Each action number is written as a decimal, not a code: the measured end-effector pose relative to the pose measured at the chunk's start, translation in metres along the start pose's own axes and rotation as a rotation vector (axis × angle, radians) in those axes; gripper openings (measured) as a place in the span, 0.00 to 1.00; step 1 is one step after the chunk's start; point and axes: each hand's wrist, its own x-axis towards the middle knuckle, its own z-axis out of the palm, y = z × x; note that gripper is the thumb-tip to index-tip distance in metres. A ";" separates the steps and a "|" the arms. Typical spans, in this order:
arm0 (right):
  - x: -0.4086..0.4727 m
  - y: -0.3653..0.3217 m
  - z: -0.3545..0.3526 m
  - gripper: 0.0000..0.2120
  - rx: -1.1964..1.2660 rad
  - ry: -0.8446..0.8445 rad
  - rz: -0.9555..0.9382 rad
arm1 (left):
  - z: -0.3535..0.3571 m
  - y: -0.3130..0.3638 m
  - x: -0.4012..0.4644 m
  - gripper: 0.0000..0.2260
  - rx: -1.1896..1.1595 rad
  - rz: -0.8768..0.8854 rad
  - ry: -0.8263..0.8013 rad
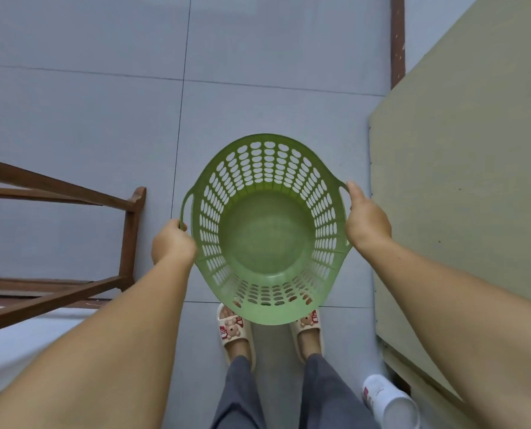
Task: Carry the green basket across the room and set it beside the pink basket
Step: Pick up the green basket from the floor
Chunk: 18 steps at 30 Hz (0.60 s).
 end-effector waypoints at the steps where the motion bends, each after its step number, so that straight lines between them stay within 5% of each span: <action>1: -0.003 -0.002 -0.012 0.32 0.013 0.005 0.009 | -0.010 0.001 -0.007 0.15 0.019 0.014 -0.002; 18: -0.101 -0.113 -0.248 0.30 0.149 0.229 -0.087 | -0.276 0.108 -0.110 0.19 0.022 0.351 0.202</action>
